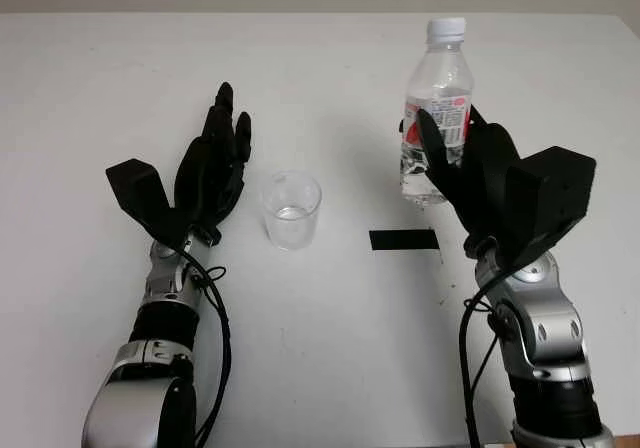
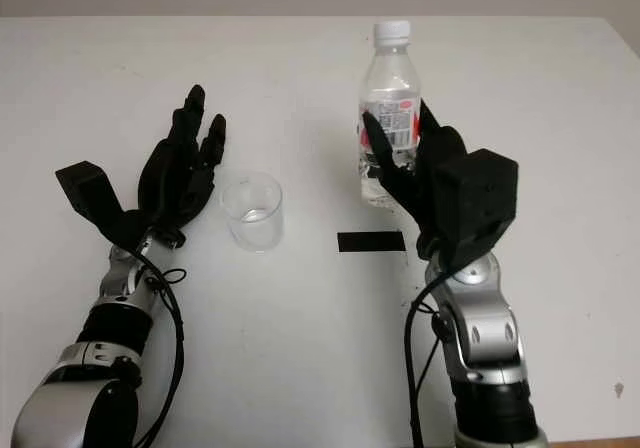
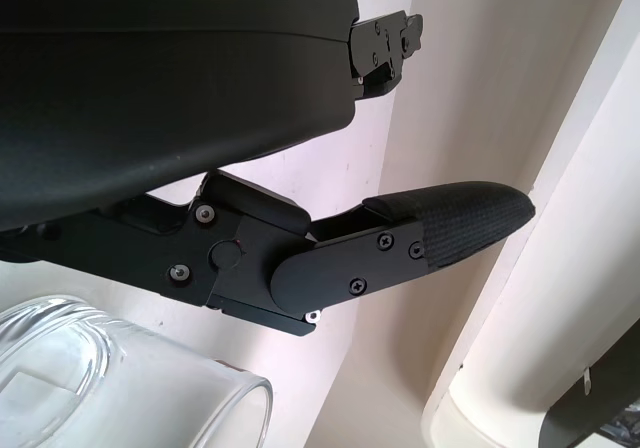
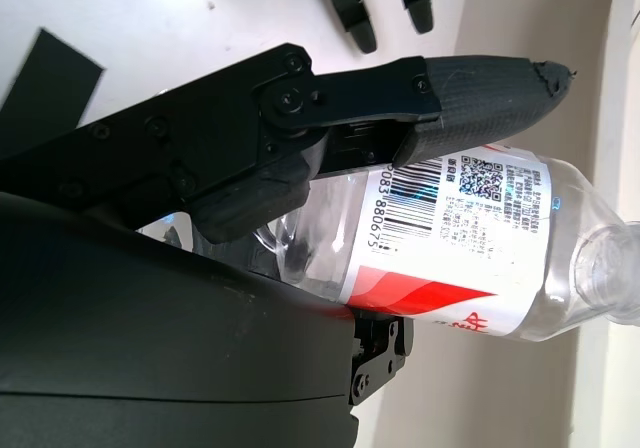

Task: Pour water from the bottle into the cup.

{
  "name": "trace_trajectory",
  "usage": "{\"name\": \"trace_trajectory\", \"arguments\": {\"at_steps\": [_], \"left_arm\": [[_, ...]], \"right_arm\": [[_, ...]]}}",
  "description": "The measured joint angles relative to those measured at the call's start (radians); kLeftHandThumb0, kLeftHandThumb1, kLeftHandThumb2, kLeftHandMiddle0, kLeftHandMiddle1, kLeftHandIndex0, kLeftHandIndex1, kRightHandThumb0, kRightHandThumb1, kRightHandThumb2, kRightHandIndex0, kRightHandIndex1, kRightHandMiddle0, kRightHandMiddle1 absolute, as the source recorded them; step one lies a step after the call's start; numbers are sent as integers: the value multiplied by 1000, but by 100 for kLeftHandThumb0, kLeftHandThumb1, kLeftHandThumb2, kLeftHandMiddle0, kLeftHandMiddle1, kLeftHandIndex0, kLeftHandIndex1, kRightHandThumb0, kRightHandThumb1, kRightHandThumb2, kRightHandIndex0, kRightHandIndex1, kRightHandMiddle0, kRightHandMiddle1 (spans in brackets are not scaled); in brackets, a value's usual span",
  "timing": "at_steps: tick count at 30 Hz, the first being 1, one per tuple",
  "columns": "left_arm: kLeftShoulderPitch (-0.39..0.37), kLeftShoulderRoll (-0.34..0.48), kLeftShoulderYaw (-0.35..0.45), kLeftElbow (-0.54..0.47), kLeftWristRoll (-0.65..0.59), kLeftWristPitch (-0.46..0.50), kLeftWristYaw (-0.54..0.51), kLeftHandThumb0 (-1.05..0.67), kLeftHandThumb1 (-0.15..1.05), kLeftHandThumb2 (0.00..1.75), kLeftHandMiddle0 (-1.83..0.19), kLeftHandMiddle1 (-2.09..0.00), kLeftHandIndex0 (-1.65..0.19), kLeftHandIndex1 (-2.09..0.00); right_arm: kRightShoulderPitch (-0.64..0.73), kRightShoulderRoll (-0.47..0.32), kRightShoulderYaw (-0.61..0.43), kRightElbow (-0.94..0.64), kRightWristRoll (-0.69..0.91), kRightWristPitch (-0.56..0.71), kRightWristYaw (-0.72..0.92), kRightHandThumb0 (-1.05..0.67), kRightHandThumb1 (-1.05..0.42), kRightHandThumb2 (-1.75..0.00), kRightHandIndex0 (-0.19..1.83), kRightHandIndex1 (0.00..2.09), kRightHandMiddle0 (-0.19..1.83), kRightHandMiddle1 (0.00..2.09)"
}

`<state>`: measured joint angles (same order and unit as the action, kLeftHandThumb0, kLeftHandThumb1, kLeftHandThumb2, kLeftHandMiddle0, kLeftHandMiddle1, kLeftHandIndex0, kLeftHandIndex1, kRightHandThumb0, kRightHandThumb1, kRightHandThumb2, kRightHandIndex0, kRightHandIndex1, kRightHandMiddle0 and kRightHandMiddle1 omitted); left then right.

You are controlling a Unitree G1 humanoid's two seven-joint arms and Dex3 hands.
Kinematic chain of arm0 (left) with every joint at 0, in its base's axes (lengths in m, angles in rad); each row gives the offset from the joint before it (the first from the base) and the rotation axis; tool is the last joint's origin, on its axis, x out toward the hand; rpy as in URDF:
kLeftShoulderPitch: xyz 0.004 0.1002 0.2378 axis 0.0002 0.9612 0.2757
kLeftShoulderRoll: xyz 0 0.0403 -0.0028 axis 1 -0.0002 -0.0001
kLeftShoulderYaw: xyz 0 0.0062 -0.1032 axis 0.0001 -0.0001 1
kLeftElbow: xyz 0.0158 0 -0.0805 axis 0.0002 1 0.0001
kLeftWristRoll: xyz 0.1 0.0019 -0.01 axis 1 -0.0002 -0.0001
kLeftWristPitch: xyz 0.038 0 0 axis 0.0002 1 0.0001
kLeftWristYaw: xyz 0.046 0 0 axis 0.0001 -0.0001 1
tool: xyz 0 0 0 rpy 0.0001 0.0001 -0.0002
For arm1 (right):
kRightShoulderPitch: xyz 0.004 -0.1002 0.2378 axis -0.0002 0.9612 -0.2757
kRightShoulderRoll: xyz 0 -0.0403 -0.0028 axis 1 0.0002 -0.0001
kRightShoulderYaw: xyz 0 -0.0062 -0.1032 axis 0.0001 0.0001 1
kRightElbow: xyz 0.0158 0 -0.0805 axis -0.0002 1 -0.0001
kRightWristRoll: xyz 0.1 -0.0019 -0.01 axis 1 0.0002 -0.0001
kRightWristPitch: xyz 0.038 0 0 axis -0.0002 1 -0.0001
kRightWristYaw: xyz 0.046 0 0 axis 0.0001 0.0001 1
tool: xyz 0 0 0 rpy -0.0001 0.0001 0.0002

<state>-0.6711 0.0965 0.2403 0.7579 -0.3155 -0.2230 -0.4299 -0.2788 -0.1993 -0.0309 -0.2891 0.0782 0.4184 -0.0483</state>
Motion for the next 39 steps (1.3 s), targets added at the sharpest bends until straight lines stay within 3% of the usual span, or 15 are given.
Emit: {"name": "trace_trajectory", "arguments": {"at_steps": [8,11,12,15,23,39], "left_arm": [[3,1,-2,-5,2,7,-1,-89,105,69,19,0,19,0],[6,1,-3,-10,2,10,-1,-89,105,70,19,0,19,0],[8,1,-4,-13,2,12,-1,-89,105,70,19,0,19,0],[11,2,-5,-18,2,14,-1,-89,105,70,19,0,19,0],[15,4,-6,-24,2,22,-1,-89,105,70,19,0,19,0],[22,11,-1,-24,-1,30,-9,-87,105,69,19,0,19,0]], "right_arm": [[75,-1,15,52,-110,-143,12,-41,-105,-38,80,209,65,209],[97,-1,42,111,-176,-256,4,-39,-105,-38,68,209,50,209],[101,0,47,142,-194,-309,-5,-40,-105,-38,53,209,43,209],[104,15,57,245,-233,-433,-46,-40,-105,-38,37,209,41,209],[71,87,70,474,-270,-655,-130,-41,-105,-43,29,209,40,209],[-6,168,62,598,-248,-778,-179,-42,-105,-45,41,209,53,209]]}}
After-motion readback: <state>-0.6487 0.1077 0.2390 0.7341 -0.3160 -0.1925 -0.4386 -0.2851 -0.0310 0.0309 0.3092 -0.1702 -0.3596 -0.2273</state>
